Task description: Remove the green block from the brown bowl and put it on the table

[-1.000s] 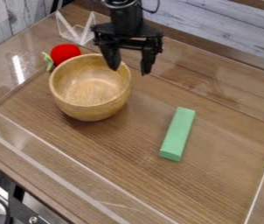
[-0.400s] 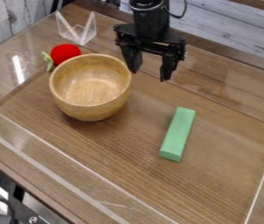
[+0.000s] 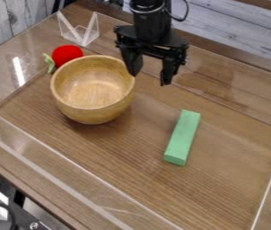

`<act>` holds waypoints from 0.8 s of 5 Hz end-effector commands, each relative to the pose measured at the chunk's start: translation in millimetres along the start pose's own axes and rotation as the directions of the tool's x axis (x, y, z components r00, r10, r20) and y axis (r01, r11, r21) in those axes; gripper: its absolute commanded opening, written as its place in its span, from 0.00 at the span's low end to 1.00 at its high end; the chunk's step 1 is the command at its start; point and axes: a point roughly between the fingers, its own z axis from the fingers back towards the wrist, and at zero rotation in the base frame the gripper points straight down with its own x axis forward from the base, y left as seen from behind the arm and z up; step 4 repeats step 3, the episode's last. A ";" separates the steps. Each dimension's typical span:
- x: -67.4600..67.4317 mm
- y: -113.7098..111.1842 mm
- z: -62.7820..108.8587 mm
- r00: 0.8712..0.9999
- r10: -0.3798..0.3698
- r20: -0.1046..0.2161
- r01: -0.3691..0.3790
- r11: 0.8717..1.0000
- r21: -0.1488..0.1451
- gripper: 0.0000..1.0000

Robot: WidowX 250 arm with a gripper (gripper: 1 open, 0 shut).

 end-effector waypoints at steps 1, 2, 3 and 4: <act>4.3 8.6 3.5 0.996 0.043 0.073 -0.045 0.999 0.013 0.00; 2.8 13.6 -7.9 0.994 0.083 0.076 -0.085 0.996 0.018 1.00; 2.4 18.0 -16.1 0.990 0.117 0.077 -0.119 0.993 0.019 1.00; 2.4 18.0 -16.1 0.990 0.117 0.077 -0.119 0.993 0.019 1.00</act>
